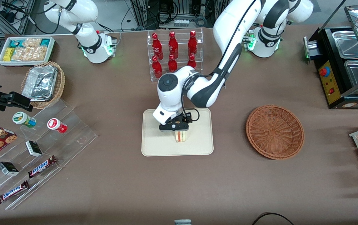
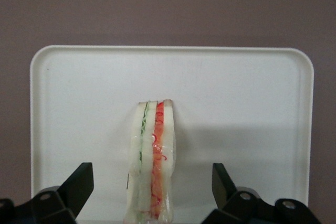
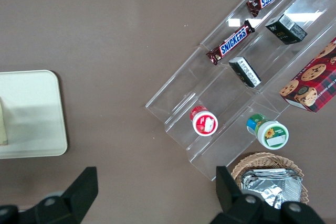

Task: Place sandwich from basket to tray
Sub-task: 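Lower the sandwich onto the tray and open the left gripper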

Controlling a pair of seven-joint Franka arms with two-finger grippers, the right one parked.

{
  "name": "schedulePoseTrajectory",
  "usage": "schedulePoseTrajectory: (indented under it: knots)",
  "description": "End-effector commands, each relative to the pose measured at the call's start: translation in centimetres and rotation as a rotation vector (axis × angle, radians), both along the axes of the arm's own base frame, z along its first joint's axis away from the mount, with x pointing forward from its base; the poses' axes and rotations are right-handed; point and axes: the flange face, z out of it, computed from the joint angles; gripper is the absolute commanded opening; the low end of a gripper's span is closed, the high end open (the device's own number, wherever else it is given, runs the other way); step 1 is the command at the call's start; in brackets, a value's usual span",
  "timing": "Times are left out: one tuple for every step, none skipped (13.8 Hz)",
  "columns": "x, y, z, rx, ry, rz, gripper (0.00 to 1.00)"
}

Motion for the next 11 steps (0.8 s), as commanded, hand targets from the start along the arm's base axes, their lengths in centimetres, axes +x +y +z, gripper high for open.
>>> schedulePoseTrajectory:
  knots:
    - [0.7,3.1,6.0,0.025,0.012,0.126,0.99]
    - [1.4,5.0,8.4,0.03,0.014,0.168,0.99]
    - [2.4,7.2,10.6,0.023,0.021,0.211,0.99]
    - [3.6,9.6,12.5,0.02,0.026,0.243,0.99]
    - [4.1,11.3,14.1,0.014,0.041,0.265,0.99]
    - [4.1,12.4,15.7,0.012,0.042,0.28,0.99]
    - [4.6,14.9,17.4,0.017,0.05,0.314,0.99]
    - [5.2,17.5,19.4,0.015,0.044,0.347,0.99]
    - [5.3,19.5,21.3,0.012,0.042,0.359,0.99]
    - [5.4,21.6,23.1,0.011,0.044,0.349,0.99]
    - [5.1,24.1,24.9,0.029,0.068,0.335,0.99]
